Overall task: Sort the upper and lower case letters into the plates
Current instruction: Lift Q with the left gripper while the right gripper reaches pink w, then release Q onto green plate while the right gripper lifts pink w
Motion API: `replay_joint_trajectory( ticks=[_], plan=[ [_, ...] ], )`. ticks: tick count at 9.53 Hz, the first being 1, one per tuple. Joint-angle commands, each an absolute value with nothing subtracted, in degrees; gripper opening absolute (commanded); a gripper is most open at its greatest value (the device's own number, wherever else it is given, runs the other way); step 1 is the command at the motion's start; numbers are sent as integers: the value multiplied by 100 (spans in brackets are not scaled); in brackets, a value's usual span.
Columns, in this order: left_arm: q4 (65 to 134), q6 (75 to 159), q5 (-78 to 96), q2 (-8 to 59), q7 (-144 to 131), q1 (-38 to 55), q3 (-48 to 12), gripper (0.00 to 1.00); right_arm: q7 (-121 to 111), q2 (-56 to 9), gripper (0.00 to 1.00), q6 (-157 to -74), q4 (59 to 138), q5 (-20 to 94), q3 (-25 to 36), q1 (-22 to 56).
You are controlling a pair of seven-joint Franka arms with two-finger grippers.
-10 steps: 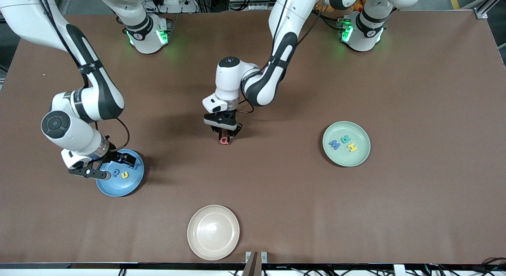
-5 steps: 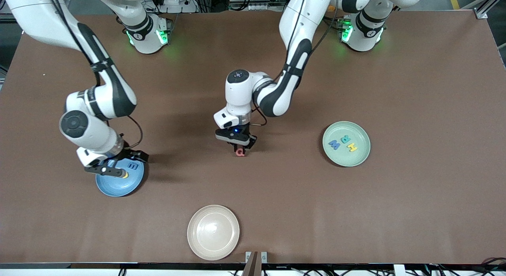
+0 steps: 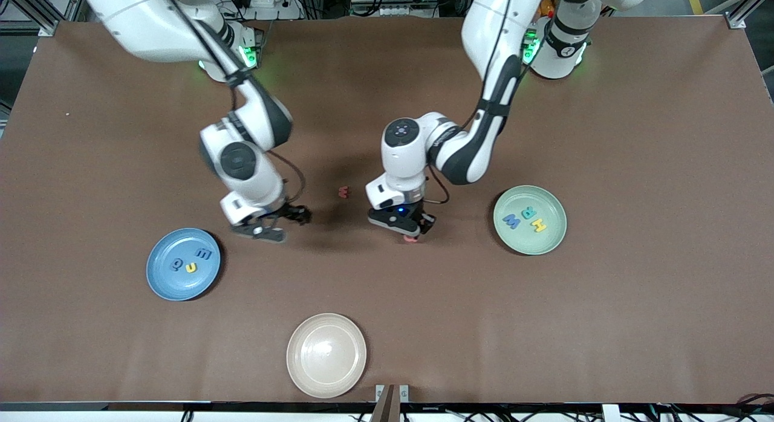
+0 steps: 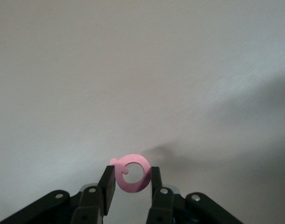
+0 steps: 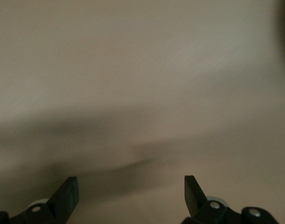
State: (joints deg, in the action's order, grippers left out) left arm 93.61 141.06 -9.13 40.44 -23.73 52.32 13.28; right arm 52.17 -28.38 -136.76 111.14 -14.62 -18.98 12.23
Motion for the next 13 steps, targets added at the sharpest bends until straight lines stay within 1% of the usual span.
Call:
replay_joint_trajectory(
  ticks=[1, 3, 4, 5, 6, 7, 8, 9, 10, 11, 13],
  plan=[
    [10867, 13486, -914, 2563, -1593, 4879, 1204, 20, 6157, -3206, 100, -13869, 11048, -1415, -1828, 1983],
    [12114, 13456, -914, 1692, -655, 4301, 1204, 21, 6197, -3278, 100, -13869, 11100, -1302, -1846, 2214],
    [12477, 13500, -931, 1496, -328, 4089, 1213, 21, 6161, -3287, 100, -13869, 11135, -1222, -1846, 2267],
    [12654, 13535, -949, 1546, -64, 3835, 1213, 21, 6065, -3287, 100, -13869, 11153, -1213, -1854, 2268],
    [12969, 14057, -958, 1590, 130, 3588, 1204, 20, 5734, -3278, 100, -13887, 11153, -1187, -1854, 2241],
    [13086, 14367, -958, 1739, 149, 3569, 1204, 16, 5591, -3287, 100, -13913, 11153, -1143, -1854, 2206],
    [13035, 14405, -967, 1862, 158, 3586, 1213, 13, 5590, -3305, 100, -13948, 11145, -1090, -1846, 2206],
    [13034, 14457, -975, 1881, 158, 3569, 1213, 13, 5616, -3331, 100, -14053, 11153, -977, -1846, 2223],
    [13025, 14458, -976, 1907, 158, 3577, 1204, 65, 5651, -3383, 100, -14106, 11145, -906, -1837, 2241],
    [13025, 14449, -967, 1916, 158, 3568, 1213, 100, 5686, -3392, 100, -14115, 11162, -905, -1837, 2285],
    [12886, 14336, -949, 1820, 97, 3481, 1222, 100, 5827, -3437, 100, -14115, 11214, -923, -1819, 2373]
  ],
)
